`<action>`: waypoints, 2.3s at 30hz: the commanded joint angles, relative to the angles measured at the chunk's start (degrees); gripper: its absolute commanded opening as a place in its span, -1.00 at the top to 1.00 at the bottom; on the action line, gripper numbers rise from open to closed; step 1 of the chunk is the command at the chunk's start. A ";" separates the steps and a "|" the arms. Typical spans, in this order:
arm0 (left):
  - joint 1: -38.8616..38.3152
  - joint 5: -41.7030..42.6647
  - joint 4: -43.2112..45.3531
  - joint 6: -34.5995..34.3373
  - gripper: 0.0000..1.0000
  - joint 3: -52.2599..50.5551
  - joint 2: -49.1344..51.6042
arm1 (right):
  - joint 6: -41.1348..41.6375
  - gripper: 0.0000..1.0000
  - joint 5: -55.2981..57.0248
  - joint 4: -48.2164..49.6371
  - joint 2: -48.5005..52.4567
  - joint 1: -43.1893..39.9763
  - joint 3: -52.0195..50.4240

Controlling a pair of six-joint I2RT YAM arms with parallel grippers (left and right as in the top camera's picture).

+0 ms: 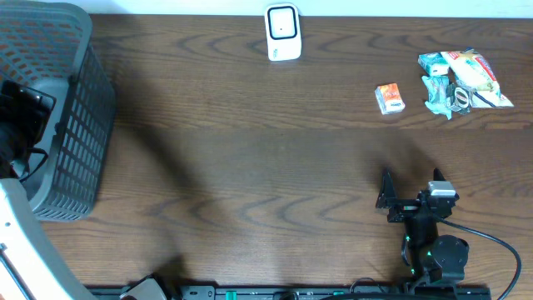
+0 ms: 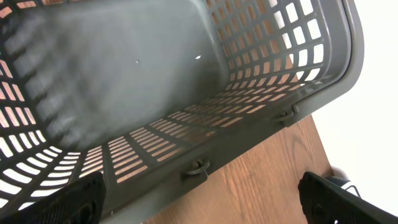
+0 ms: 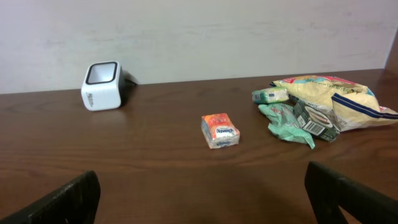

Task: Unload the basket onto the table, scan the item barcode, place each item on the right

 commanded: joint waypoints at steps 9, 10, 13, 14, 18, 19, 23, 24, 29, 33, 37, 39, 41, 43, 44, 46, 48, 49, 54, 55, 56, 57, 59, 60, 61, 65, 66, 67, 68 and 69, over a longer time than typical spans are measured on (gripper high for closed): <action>0.20 -0.31 -0.09 -0.48 -0.95 0.79 -0.31 | -1.79 -0.98 0.85 -0.52 -0.37 0.70 -0.09; 0.20 -0.31 -0.09 -0.48 -0.95 0.79 -0.31 | -1.79 -0.99 0.85 -0.55 -0.37 0.68 -0.09; 0.20 -0.31 -0.09 -0.48 -0.96 0.79 -0.31 | -1.79 -0.98 0.85 -0.55 -0.37 0.70 -0.09; 0.20 -0.31 -0.09 -0.48 -0.96 0.79 -0.31 | -1.77 -0.98 0.85 -0.57 -0.37 0.70 -0.09; 0.20 -0.31 -0.09 -0.48 -0.96 0.79 -0.31 | -1.79 -0.99 1.03 -0.57 -0.37 0.70 -0.09; 0.20 -0.31 -0.09 -0.48 -0.95 0.79 -0.31 | -1.79 -0.99 1.05 -0.57 -0.37 0.68 -0.09; 0.20 -0.31 -0.09 -0.48 -0.95 0.79 -0.31 | -1.79 -0.99 1.03 -0.57 -0.37 0.63 -0.09; 0.20 -0.31 -0.09 -0.48 -0.96 0.79 -0.31 | -1.79 -0.98 1.03 -0.57 -0.37 0.63 -0.09; 0.20 -0.31 -0.09 -0.48 -0.95 0.79 -0.31 | -2.27 -0.99 1.03 -0.57 -0.37 0.61 -0.09; 0.20 -0.31 -0.09 -0.48 -0.96 0.79 -0.31 | -2.25 -0.99 0.76 -0.39 -0.37 0.46 -0.09; 0.20 -0.31 -0.09 -0.48 -0.96 0.79 -0.31 | -2.25 -0.98 0.44 -0.28 -0.37 0.48 -0.09; 0.20 -0.31 -0.09 -0.48 -0.95 0.79 -0.31 | -2.25 -0.99 0.44 -0.28 -0.37 0.48 -0.09; 0.20 -0.31 -0.09 -0.48 -0.96 0.79 -0.31 | -2.25 -0.98 0.44 -0.28 -0.37 0.48 -0.09; 0.20 -0.31 -0.09 -0.48 -0.95 0.79 -0.31 | -2.25 -0.99 0.42 -0.28 -0.37 0.48 -0.09; 0.20 -0.31 -0.09 -0.48 -0.95 0.79 -0.31 | -2.25 -0.99 0.44 -0.26 -0.37 0.48 -0.09; 0.20 -0.31 -0.09 -0.48 -0.96 0.79 -0.31 | -2.23 -0.99 0.44 -0.26 -0.37 0.48 -0.09; 0.20 -0.31 -0.09 -0.48 -0.96 0.79 -0.31 | -2.25 -0.99 0.44 -0.26 -0.37 0.48 -0.09; 0.20 -0.31 -0.09 -0.48 -0.95 0.79 -0.31 | -2.25 -0.99 0.44 -0.26 -0.37 0.48 -0.09; 0.20 -0.31 -0.09 -0.48 -0.95 0.79 -0.31 | -2.25 -0.99 0.44 -0.26 -0.37 0.48 -0.09; 0.20 -0.31 -0.09 -0.48 -0.95 0.79 -0.31 | -2.23 -0.99 0.44 -0.26 -0.37 0.48 -0.09; 0.20 -0.31 -0.09 -0.48 -0.96 0.79 -0.31 | -2.25 -0.99 0.44 -0.26 -0.37 0.48 -0.09; 0.20 -0.31 -0.09 -0.48 -0.96 0.79 -0.31 | -2.25 -0.99 0.44 -0.24 -0.37 0.48 -0.09; 0.20 -0.31 -0.09 -0.48 -0.95 0.79 -0.31 | -2.25 -0.99 0.42 -0.24 -0.37 0.48 -0.09; 0.20 -0.31 -0.09 -0.48 -0.95 0.79 -0.31 | -2.25 -0.98 0.44 -0.24 -0.37 0.48 -0.09; 0.20 -0.31 -0.09 -0.48 -0.95 0.79 -0.31 | -2.25 -0.98 0.42 -0.24 -0.37 0.48 -0.09; 0.20 -0.31 -0.09 -0.48 -0.96 0.79 -0.31 | -2.25 -0.98 0.44 -0.24 -0.37 0.48 -0.09; 0.20 -0.31 -0.09 -0.48 -0.96 0.79 -0.31 | -2.25 -0.99 0.44 -0.24 -0.37 0.48 -0.09; 0.20 -0.31 -0.09 -0.48 -0.95 0.79 -0.31 | -2.25 -0.99 0.44 -0.24 -0.37 0.48 -0.09; 0.20 -0.31 -0.09 -0.48 -0.95 0.79 -0.31 | -2.23 -0.98 0.44 -0.24 -0.37 0.48 -0.09; 0.20 -0.31 -0.09 -0.48 -0.95 0.79 -0.31 | -2.25 -0.99 0.42 -0.24 -0.37 0.48 -0.09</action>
